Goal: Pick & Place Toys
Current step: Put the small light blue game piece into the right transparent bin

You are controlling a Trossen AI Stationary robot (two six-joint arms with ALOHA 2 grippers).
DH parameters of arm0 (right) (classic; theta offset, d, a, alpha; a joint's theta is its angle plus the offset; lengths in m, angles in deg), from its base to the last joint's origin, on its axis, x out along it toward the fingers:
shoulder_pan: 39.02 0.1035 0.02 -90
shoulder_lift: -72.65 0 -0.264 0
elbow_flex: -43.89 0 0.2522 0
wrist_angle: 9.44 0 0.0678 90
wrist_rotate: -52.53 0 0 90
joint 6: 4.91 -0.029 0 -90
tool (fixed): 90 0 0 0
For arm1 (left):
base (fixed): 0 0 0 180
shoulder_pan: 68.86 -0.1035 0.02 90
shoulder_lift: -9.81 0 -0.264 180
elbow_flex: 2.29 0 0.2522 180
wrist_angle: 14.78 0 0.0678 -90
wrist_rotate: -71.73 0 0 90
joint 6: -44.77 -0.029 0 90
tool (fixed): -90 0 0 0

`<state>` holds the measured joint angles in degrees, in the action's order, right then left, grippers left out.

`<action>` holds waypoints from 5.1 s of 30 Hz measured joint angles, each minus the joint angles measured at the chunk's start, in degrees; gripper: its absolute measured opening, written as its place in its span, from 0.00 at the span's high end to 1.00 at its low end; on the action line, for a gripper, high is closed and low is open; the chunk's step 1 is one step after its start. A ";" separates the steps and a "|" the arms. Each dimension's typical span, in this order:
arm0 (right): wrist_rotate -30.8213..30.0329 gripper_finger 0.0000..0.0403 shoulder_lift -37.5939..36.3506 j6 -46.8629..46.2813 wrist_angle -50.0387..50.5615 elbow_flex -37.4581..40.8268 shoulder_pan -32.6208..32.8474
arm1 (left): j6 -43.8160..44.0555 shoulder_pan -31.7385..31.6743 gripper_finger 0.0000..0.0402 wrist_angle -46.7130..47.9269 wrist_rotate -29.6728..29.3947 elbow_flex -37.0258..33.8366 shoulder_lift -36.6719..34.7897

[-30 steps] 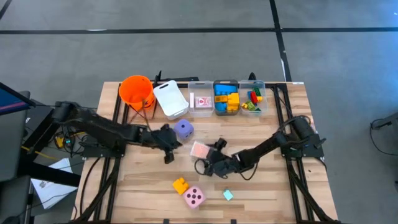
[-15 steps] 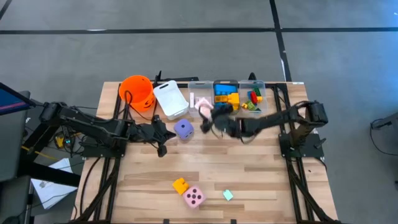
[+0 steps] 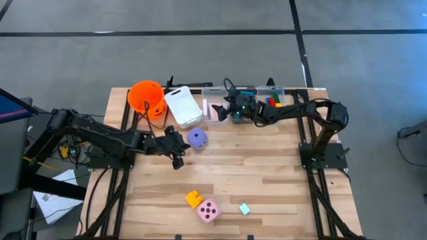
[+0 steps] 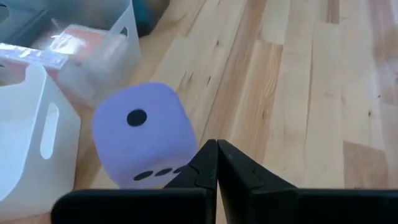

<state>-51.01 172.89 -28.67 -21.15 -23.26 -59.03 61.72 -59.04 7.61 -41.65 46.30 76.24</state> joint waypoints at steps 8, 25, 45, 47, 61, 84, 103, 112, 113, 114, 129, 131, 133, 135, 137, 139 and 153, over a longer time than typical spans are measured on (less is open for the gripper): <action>-1.71 0.05 -0.02 8.87 2.52 0.00 10.75 | 0.00 0.00 1.00 -0.03 0.02 0.00 3.04; -22.59 0.05 -0.07 -3.55 17.97 0.00 42.08 | 1.51 0.69 0.78 -0.40 14.62 0.00 5.82; -15.82 0.05 1.26 -42.90 38.49 -0.05 54.61 | 1.34 11.81 0.44 -12.81 21.64 0.00 5.77; -17.14 0.05 2.69 -47.91 40.39 -1.42 56.17 | 1.59 12.04 0.43 -12.66 21.59 0.00 5.77; -17.89 0.05 21.87 -65.66 77.47 -32.49 64.12 | 3.90 12.72 0.40 -13.16 21.13 0.00 5.73; -15.63 0.24 33.62 -77.21 88.57 -46.71 68.05 | 6.77 12.73 0.41 -13.89 20.98 0.00 5.73; -30.20 0.66 27.86 -86.33 105.60 -46.40 65.90 | 10.55 12.72 0.41 -13.58 20.34 0.00 5.73; -44.14 0.65 18.16 -84.28 115.58 -45.29 60.45 | 10.42 12.72 0.41 -13.81 13.98 0.00 5.73; -46.22 0.65 17.22 -82.93 115.53 -45.25 59.07 | 10.40 12.69 0.41 -13.91 12.46 0.00 5.73; -48.32 0.65 16.42 -80.34 115.35 -45.01 57.53 | 10.38 12.59 0.41 -14.12 10.83 0.00 5.73; -53.26 0.65 9.27 -43.90 115.40 -44.69 21.75 | 10.53 12.35 0.41 -11.24 4.69 0.02 5.73; -51.70 0.65 9.29 -41.38 114.39 -43.25 16.91 | 12.13 12.35 0.41 -10.94 3.18 0.02 5.73; -50.06 0.65 9.30 -38.32 112.15 -40.40 12.26 | 15.54 12.68 0.41 -9.64 2.19 0.02 5.73; -47.85 0.65 9.33 -34.03 109.19 -37.02 7.64 | 18.15 13.37 0.41 -9.31 1.92 -0.02 5.73; -44.91 0.65 9.33 -28.78 105.11 -33.41 3.34 | 20.05 14.63 0.41 -10.22 1.89 -1.28 5.71; -39.84 0.65 9.35 -22.72 99.44 -29.75 -0.68 | 22.02 15.86 0.41 -11.59 1.93 -3.78 5.73; -34.48 0.43 9.28 -9.74 90.20 -19.41 -7.66 | 31.07 13.79 0.41 -22.21 1.97 -13.20 5.73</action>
<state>-85.50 182.17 -38.41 69.05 -42.67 -66.69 92.79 -45.25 -14.61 -39.68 33.10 81.97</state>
